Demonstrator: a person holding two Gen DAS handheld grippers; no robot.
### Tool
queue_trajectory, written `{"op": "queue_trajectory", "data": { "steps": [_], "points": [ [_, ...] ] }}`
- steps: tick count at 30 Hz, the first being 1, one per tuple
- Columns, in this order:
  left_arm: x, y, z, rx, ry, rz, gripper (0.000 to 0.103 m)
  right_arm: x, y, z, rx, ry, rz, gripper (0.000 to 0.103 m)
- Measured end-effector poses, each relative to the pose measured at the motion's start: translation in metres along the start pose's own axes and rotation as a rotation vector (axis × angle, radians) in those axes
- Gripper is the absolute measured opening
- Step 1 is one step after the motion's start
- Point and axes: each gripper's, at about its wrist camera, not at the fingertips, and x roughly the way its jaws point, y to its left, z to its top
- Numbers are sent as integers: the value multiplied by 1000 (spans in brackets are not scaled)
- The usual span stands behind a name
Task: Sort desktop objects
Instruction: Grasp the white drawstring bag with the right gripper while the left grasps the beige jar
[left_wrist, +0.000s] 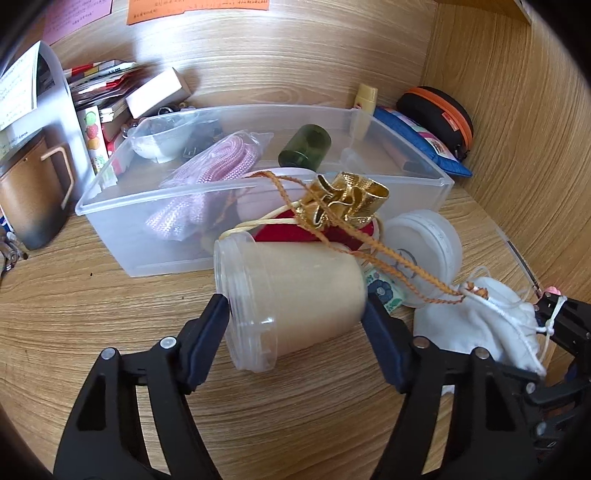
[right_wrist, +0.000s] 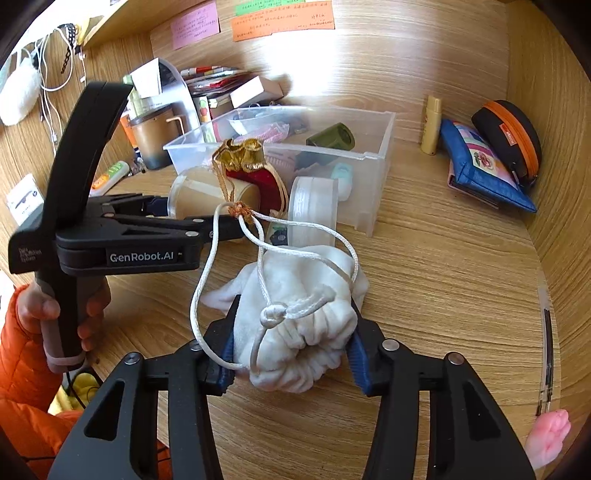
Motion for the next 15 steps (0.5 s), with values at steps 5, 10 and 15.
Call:
{"op": "queue_trajectory", "data": {
  "steps": [5,10,15],
  "points": [
    [-8,4,-2,-2,-15,14,68,-8,3,6,-4,-20,-26,42],
    [-17,12,-4,-28,-23,-2,66,-18,6,18,-16,-52,-40,40],
    [-28,17,-6,-37,-45,10,65,-25,10,29,-20,-75,-39,39]
  ]
}}
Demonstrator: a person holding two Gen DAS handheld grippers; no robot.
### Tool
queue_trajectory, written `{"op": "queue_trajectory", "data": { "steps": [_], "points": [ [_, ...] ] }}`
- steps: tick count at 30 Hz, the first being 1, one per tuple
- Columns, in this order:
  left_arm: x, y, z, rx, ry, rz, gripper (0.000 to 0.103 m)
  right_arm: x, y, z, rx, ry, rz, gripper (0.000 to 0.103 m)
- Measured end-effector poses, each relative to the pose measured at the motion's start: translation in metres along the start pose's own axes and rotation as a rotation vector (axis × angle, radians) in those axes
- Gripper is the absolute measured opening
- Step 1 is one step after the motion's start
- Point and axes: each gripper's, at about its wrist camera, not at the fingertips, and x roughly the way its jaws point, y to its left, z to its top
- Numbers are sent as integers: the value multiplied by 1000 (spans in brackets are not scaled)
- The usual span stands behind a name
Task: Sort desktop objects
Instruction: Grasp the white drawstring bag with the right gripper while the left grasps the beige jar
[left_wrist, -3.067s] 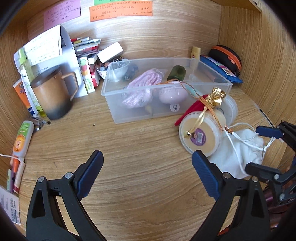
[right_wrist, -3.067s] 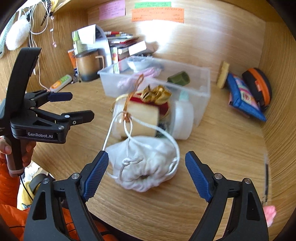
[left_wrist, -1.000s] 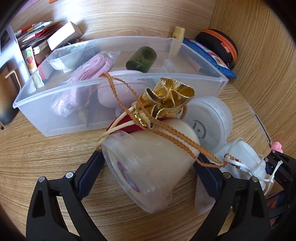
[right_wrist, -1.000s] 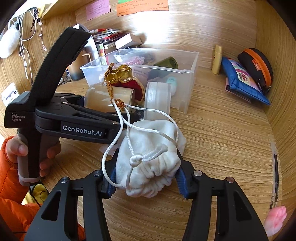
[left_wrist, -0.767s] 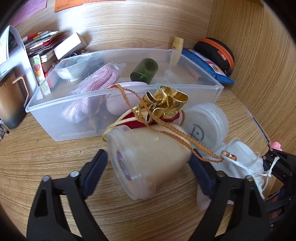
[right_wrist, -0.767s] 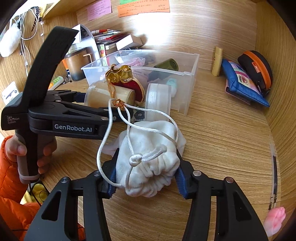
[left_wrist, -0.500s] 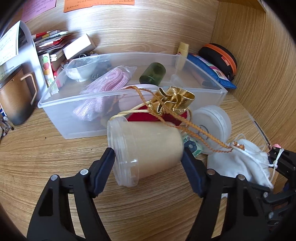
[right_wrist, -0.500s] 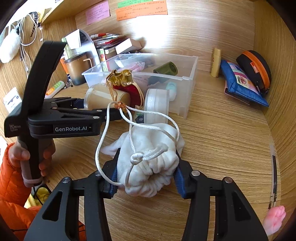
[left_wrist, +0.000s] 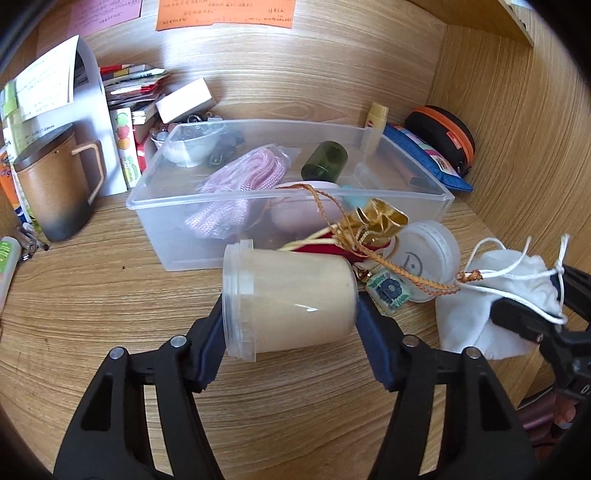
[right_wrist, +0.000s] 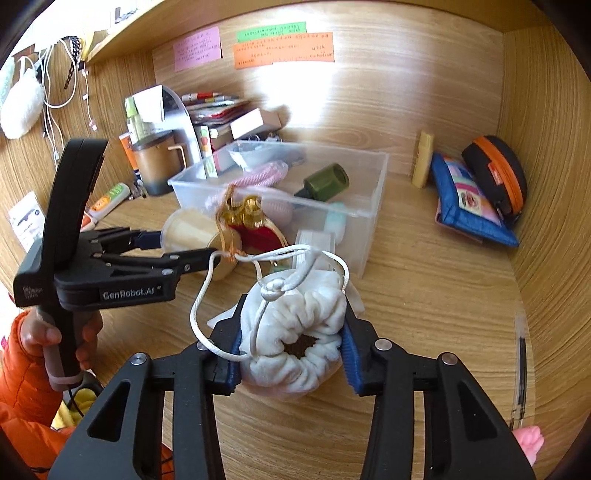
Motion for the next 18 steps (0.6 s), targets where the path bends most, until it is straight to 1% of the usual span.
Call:
{"op": "queue_trajectory", "data": {
  "steps": [4,14,18],
  "points": [
    [-10,4,0,-4,-19,10,64,-5,3,9,-5,-23,-9,39],
    [-20,14,-4,-16,-25,9,64,-10,7,29,-23,-60,-15,38],
    [-27,17,-1,-21,-39,9,64,-14,10,41,-36,-87,-17,35]
  ]
}}
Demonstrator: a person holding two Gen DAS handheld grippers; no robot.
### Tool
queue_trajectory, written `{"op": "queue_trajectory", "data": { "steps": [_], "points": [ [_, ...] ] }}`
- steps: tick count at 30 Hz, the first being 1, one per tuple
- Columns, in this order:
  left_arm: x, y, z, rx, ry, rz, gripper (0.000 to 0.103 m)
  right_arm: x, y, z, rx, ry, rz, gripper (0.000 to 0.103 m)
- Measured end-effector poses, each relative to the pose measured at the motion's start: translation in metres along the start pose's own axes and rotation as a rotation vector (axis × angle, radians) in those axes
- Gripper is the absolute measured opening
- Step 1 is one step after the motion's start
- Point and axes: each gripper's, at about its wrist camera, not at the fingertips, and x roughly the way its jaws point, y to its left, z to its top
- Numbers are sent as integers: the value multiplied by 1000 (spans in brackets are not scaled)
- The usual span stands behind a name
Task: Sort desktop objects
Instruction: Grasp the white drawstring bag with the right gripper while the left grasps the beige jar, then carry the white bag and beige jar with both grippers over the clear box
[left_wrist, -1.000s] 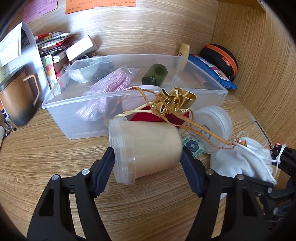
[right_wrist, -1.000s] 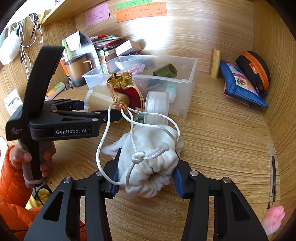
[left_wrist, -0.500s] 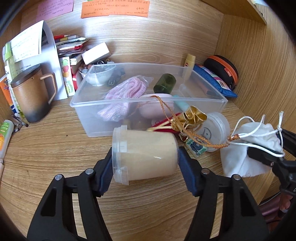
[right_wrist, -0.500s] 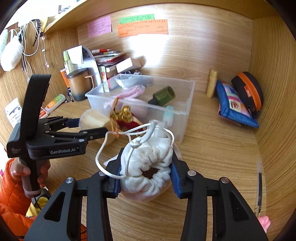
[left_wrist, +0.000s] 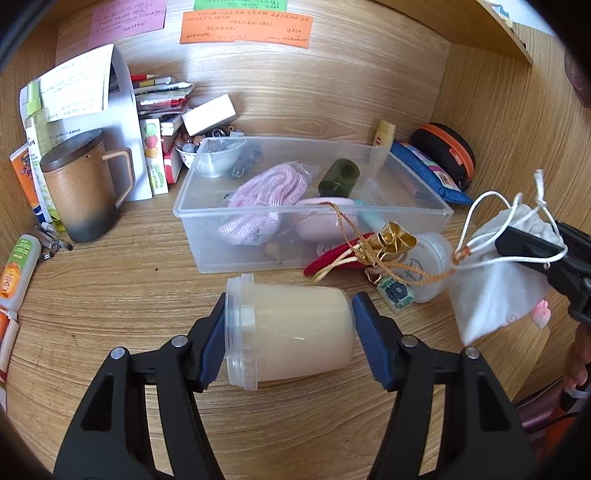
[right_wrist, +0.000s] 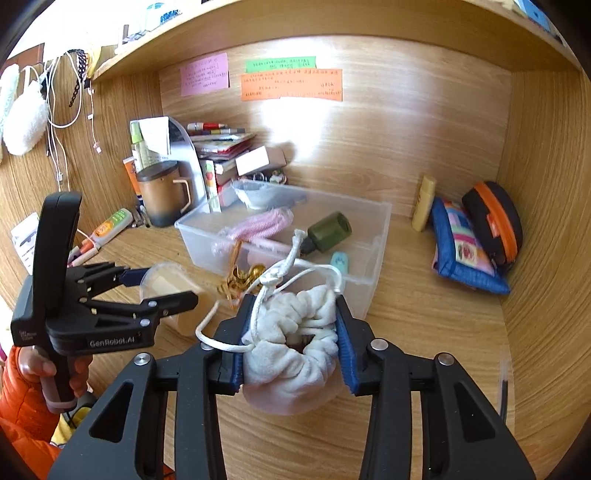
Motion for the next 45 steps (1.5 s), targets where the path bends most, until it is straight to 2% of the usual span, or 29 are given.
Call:
{"op": "queue_trajectory", "data": {
  "steps": [9,25,41,43,45],
  "points": [
    [-22,6,17,-3,-57,0,64,15,5,20,-32,-6,4,30],
    [-39,14,57,8,-117,-31,64,22,8,60,-60,-51,-3,29],
    [-26,28,90,19,-127,-48,64,54,-1,90,-55,-40,-4,29],
    [-22,30,93,17,-125,-48,64,58,-3,94,-55,-38,-2,23],
    [-18,31,96,16,-123,-48,64,64,-5,98,-57,-30,2,21]
  ]
}}
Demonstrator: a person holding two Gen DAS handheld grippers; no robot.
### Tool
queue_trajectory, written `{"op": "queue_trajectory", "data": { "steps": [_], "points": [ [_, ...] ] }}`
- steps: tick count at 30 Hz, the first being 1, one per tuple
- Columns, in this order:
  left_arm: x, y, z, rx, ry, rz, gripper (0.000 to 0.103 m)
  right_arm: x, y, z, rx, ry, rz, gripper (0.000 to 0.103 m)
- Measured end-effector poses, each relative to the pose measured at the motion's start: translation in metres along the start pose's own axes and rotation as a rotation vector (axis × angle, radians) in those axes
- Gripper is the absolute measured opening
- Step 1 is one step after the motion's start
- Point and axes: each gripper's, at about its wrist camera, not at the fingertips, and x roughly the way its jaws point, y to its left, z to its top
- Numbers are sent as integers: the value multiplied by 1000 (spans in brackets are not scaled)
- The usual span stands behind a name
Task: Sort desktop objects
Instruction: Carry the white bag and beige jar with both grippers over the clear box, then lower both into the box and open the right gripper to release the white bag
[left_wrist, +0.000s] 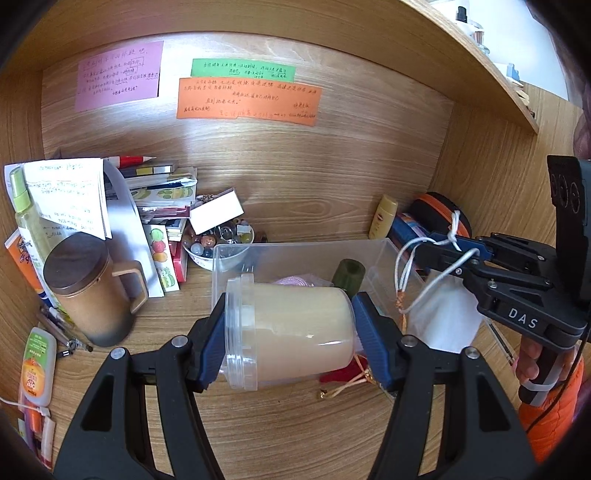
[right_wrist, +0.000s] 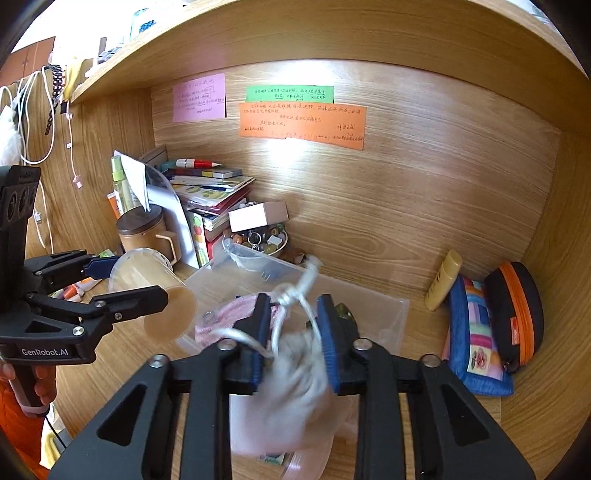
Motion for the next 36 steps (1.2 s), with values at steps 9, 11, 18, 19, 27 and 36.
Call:
{"op": "queue_trajectory", "data": {
  "steps": [9,11,18,19,27,36],
  "points": [
    [21,10,7,-9,22,7,64,31,-7,16,-3,30,4,19],
    [24,12,8,-11,25,8,64,35,-8,21,-13,30,3,19],
    [40,20,13,-21,42,2,64,54,-9,35,-79,47,30,19],
    [43,21,14,-21,48,0,64,59,-10,36,-82,56,30,19],
    [67,20,10,-11,99,-23,64,87,-21,24,-73,155,58,20],
    [81,18,9,-5,124,-39,64,106,-25,11,-102,231,39,20]
  ]
}}
